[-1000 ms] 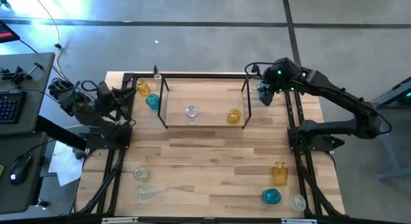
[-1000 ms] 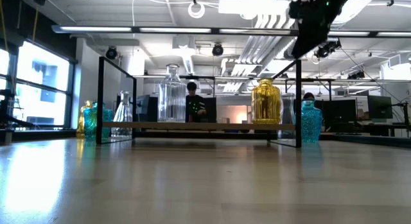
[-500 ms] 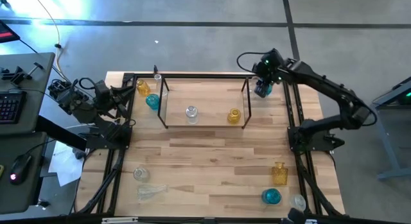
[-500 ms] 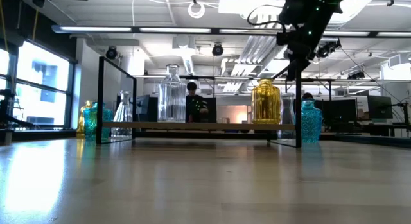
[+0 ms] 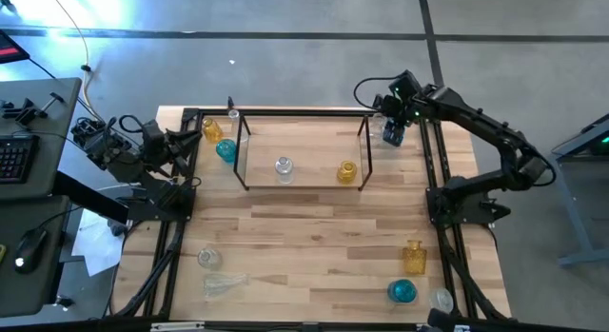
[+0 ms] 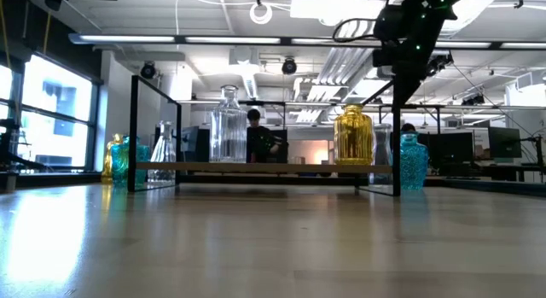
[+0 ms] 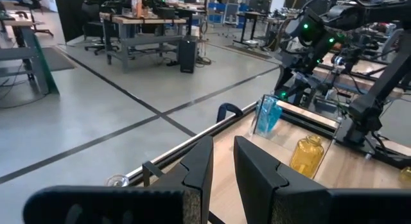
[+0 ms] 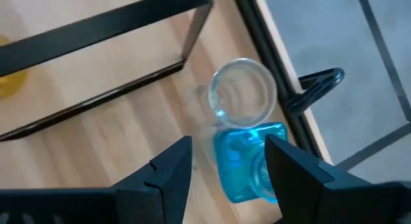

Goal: Sort vases onto shelf
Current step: Put the transparent vase on the shelf aligned with the other transparent vase

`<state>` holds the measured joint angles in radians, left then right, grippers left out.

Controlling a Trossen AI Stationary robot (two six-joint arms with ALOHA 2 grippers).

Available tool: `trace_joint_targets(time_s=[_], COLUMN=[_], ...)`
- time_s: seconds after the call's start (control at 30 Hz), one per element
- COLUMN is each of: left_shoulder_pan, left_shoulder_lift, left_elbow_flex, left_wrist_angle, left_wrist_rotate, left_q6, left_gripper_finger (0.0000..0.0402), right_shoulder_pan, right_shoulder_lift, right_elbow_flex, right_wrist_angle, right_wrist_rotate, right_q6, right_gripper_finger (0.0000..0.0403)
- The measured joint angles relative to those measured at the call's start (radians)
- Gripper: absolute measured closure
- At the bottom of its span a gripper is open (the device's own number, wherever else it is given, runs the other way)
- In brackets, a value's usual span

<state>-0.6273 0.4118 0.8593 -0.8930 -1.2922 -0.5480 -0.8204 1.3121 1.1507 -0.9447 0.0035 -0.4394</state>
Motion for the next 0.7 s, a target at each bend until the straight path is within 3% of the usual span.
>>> trace_joint_targets(time_s=[0.27,0.7], left_shoulder_pan=[0.000,0.000], left_shoulder_lift=[0.000,0.000], left_elbow_flex=[0.000,-0.001], left_wrist_angle=[0.000,0.000], left_wrist_rotate=[0.002,0.003], left_q6=[0.002,0.018], left_gripper_finger=[0.0346,0.0346], right_shoulder_pan=[0.004,0.009], right_shoulder_lift=[-0.018,-0.011], right_elbow_flex=[0.000,0.001], right_wrist_angle=[-0.101,-0.006], right_wrist_rotate=[-0.110,-0.128], right_q6=[-0.114,-0.190], right_gripper_finger=[0.0226,0.0226])
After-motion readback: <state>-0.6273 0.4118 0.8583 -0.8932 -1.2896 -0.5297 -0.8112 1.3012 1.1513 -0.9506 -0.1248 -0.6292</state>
